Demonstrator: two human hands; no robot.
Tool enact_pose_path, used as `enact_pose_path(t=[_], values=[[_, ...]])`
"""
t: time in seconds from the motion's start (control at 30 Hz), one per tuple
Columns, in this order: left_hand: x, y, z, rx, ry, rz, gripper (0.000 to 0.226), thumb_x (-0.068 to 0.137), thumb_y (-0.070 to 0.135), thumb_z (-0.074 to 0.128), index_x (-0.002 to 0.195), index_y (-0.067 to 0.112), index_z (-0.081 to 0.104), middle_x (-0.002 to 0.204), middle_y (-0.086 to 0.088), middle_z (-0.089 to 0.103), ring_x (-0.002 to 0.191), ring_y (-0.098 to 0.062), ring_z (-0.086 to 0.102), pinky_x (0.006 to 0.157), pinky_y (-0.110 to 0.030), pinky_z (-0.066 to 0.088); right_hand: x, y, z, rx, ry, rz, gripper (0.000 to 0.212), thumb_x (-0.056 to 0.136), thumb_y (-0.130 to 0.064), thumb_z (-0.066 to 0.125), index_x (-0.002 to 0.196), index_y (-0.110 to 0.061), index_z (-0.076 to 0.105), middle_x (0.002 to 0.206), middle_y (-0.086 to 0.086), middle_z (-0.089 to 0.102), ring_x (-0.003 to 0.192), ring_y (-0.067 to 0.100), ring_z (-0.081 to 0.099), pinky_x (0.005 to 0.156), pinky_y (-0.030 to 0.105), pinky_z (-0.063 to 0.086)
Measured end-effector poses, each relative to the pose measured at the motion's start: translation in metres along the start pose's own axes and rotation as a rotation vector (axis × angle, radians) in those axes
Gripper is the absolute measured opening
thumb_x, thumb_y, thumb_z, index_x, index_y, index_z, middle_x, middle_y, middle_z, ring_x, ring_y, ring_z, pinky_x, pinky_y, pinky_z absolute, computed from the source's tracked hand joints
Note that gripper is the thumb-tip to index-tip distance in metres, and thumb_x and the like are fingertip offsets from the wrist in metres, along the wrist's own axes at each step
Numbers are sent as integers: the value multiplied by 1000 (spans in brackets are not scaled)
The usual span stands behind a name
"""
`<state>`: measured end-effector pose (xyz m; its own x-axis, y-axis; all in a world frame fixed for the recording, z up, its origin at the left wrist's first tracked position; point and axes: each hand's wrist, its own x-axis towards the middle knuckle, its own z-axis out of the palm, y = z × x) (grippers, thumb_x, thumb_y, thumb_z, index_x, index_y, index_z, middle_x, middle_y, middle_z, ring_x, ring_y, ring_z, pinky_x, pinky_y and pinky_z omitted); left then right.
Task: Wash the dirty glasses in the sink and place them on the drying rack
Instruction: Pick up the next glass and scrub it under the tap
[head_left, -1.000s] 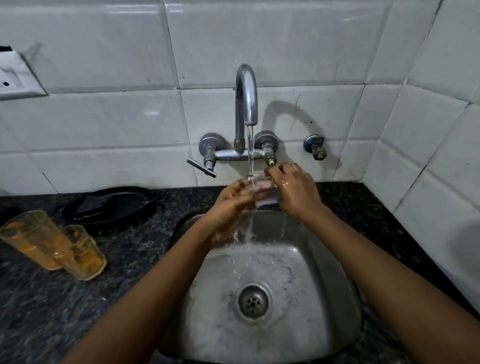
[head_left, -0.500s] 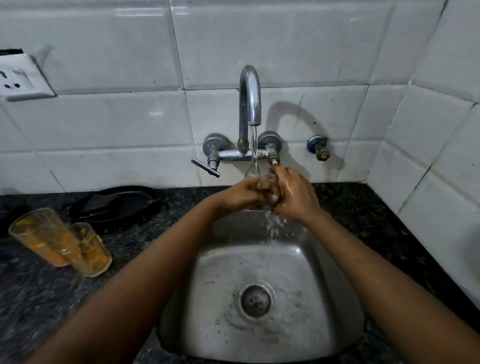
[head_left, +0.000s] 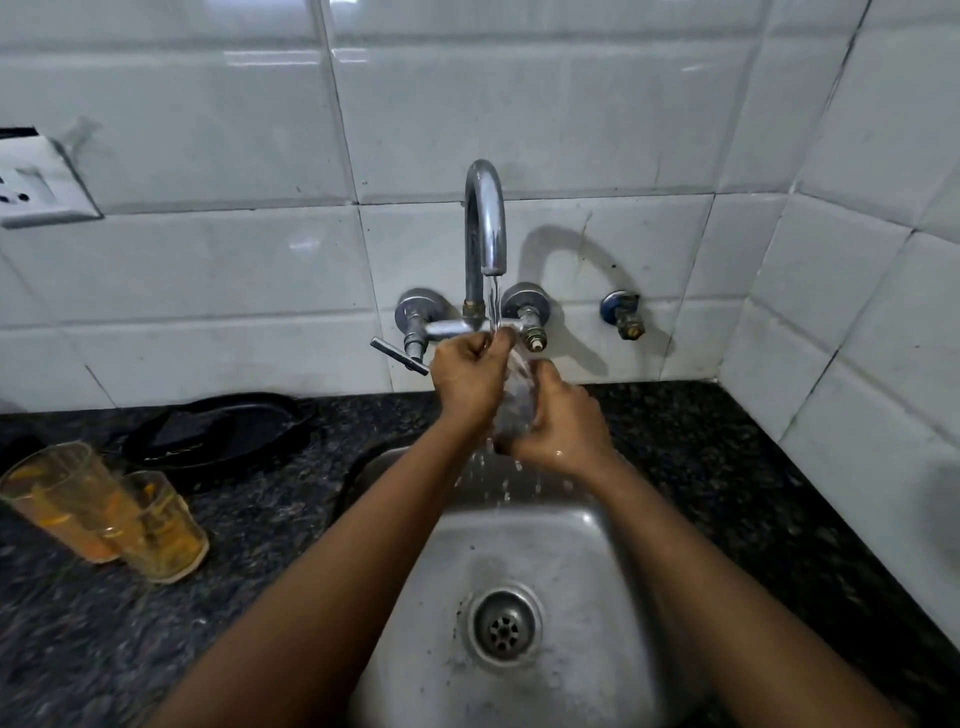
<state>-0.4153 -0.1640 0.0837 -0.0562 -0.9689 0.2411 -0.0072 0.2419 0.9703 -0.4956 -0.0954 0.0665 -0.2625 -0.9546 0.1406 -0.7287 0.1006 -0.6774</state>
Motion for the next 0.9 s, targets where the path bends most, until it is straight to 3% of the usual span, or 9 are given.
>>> enact_pose_path(t=[0.07, 0.17, 0.3, 0.37, 0.53, 0.6, 0.7, 0.8, 0.9], values=[[1, -3, -6, -96, -98, 6, 41, 84, 18, 66, 49, 16, 44, 38, 8, 41, 37, -12, 38, 41, -17, 36, -6, 2, -9, 634, -264, 160, 42, 74, -9, 73, 111, -14, 53, 102, 7, 66, 82, 19, 66, 70, 33, 56], [0, -6, -12, -152, -182, 43, 37, 85, 17, 65, 53, 13, 47, 47, -2, 47, 45, -17, 45, 48, -24, 43, -7, 8, -8, 775, -274, 200, 31, 76, -5, 70, 102, -17, 58, 92, 6, 67, 77, 17, 66, 65, 32, 56], [4, -6, -2, 113, -143, 6, 35, 89, 29, 60, 57, 16, 55, 54, -4, 55, 53, -19, 54, 61, -36, 51, -6, -6, 9, -180, 116, 110, 59, 67, -22, 80, 114, -11, 46, 107, 9, 60, 94, 26, 61, 70, 33, 50], [6, -2, 1, 130, -96, 1, 34, 90, 27, 58, 58, 17, 55, 56, -3, 55, 51, -18, 53, 55, -31, 48, -4, -7, 15, -372, 224, 7, 71, 65, -28, 81, 121, -12, 40, 114, 10, 57, 101, 28, 59, 78, 34, 49], [12, -3, -14, -193, -181, -131, 31, 85, 22, 65, 57, 14, 53, 50, 1, 53, 45, -13, 50, 50, -23, 46, -6, 8, -8, 821, -340, 169, 40, 72, -10, 74, 108, -8, 55, 95, 12, 67, 75, 23, 68, 70, 36, 59], [11, -7, -17, -302, -197, -178, 24, 84, 21, 65, 63, 10, 58, 56, -1, 59, 48, -13, 57, 54, -26, 52, -9, 14, -5, 1027, -389, 228, 43, 71, -11, 72, 110, -5, 56, 87, 14, 69, 74, 26, 69, 74, 42, 57], [10, -7, -10, -125, -126, -118, 27, 84, 20, 66, 60, 12, 56, 50, 4, 58, 47, -9, 56, 51, -22, 48, -13, 3, 10, 709, -167, 242, 58, 70, -11, 77, 120, -6, 47, 97, 13, 68, 79, 25, 67, 78, 44, 55], [12, -7, -3, 116, -103, -102, 27, 81, 28, 68, 61, 13, 58, 63, -14, 60, 63, -30, 61, 68, -38, 53, -19, -9, 21, -229, 108, 87, 87, 67, -30, 80, 135, -9, 29, 121, 14, 54, 106, 29, 57, 85, 37, 48], [8, -6, -7, 102, -94, -71, 36, 80, 27, 70, 51, 16, 51, 49, -8, 53, 47, -25, 51, 59, -37, 49, -20, -4, 17, -119, 95, 16, 86, 63, -29, 82, 132, -12, 33, 114, 6, 57, 105, 28, 59, 80, 32, 49]])
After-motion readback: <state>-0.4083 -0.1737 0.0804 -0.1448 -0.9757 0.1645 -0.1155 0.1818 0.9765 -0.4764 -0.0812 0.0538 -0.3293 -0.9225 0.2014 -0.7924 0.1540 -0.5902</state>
